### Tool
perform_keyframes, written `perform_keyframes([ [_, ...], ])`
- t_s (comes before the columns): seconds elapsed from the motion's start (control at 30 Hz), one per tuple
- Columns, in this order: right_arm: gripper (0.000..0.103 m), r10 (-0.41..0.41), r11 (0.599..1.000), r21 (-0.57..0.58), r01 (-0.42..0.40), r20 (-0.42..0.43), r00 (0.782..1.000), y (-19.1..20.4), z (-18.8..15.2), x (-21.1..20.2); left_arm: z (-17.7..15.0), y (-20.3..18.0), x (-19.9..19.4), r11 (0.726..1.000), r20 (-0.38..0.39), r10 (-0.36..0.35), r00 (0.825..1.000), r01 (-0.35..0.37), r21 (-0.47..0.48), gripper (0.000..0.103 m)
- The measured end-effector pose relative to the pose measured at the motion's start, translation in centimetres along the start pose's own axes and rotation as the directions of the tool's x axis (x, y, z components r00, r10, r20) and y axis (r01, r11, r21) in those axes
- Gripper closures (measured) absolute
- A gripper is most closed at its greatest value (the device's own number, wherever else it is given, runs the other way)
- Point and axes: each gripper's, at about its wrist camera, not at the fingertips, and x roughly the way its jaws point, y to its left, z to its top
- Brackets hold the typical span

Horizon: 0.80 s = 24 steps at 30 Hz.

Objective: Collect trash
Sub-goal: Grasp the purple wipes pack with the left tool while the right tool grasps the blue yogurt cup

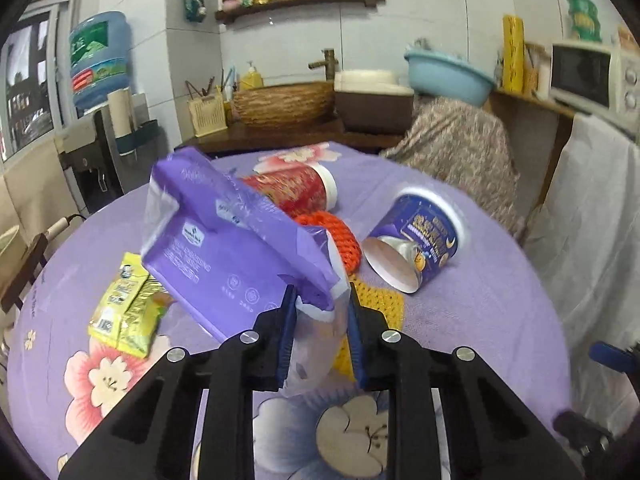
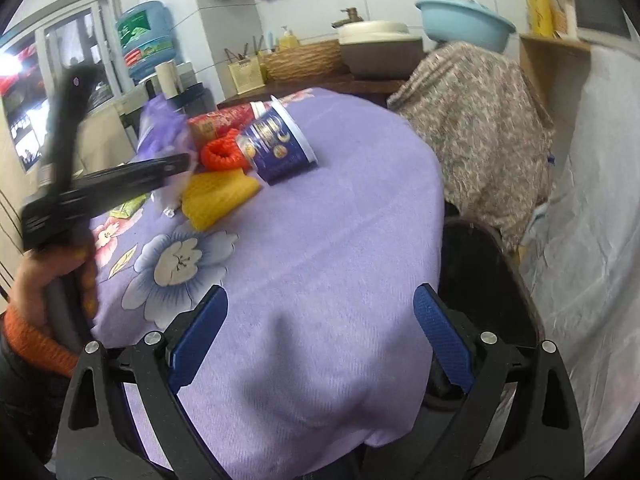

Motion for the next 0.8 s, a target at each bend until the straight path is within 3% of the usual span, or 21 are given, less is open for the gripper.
perform_keyframes([
  [0.2, 0.01, 0.015, 0.994, -0.106, -0.014, 0.009, 1.0, 2.0, 3.3, 1.8, -1.0, 1.4, -4.0, 0.999, 0.058, -0.022, 0.998, 0.024, -0.034, 0.08],
  [0.43, 0.01, -0.002, 0.959, -0.283, 0.009, 0.026, 1.0, 6.2, 7.6, 5.6, -2.8, 2.7, -6.1, 0.998, 0.058, -0.021, 0.998, 0.024, -0.061, 0.08],
  [0.8, 0.01, -0.1, 0.927, -0.365, 0.083, -0.027, 0.995, 7.5, 11.3, 12.7, -4.3, 4.2, -6.8, 0.997, 0.036, -0.009, 0.999, 0.012, -0.071, 0.08],
])
